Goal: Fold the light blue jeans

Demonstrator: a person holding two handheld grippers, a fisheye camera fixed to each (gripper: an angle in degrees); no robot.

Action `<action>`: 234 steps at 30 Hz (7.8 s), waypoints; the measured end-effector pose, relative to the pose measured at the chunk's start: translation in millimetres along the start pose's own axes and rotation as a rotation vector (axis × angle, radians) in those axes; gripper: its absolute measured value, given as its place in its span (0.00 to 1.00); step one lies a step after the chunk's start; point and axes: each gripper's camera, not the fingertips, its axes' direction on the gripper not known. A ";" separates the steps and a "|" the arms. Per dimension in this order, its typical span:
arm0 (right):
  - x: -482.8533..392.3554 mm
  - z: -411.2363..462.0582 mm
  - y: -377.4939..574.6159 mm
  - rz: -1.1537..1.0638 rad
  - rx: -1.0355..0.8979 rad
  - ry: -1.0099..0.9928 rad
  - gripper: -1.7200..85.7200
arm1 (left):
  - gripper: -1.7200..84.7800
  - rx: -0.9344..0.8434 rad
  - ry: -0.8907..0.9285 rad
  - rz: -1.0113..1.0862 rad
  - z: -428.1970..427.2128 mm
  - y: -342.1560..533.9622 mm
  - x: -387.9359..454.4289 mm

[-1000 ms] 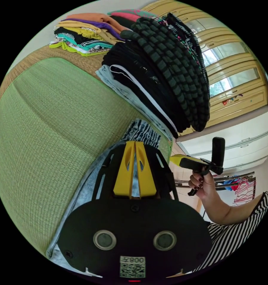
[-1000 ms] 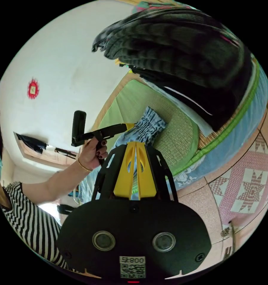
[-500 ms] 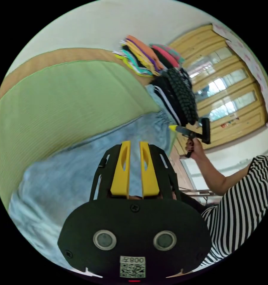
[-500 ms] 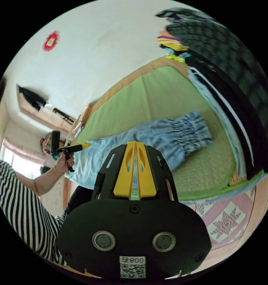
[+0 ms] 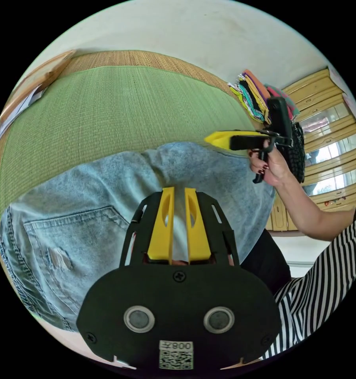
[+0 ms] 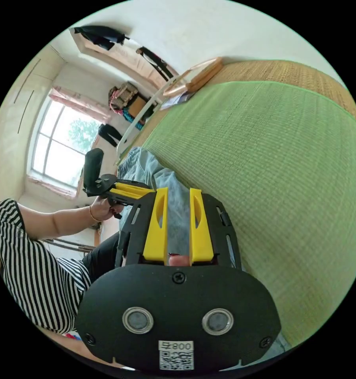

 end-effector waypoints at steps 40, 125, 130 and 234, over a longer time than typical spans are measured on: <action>-143.5 46.6 -28.7 -0.295 0.044 0.266 0.10 | 0.03 0.243 -0.097 -0.023 -70.3 123.0 -213.4; -45.3 -16.5 98.4 0.153 -0.002 0.620 0.02 | 0.02 0.238 -0.343 -0.125 0.6 128.2 -202.1; -26.6 -35.3 100.8 0.221 0.007 0.522 0.02 | 0.02 0.186 -0.298 -0.289 -1.2 148.0 -228.5; -142.7 -259.3 322.8 0.182 0.477 0.172 0.06 | 0.06 -0.184 0.334 0.788 -14.0 -141.8 217.6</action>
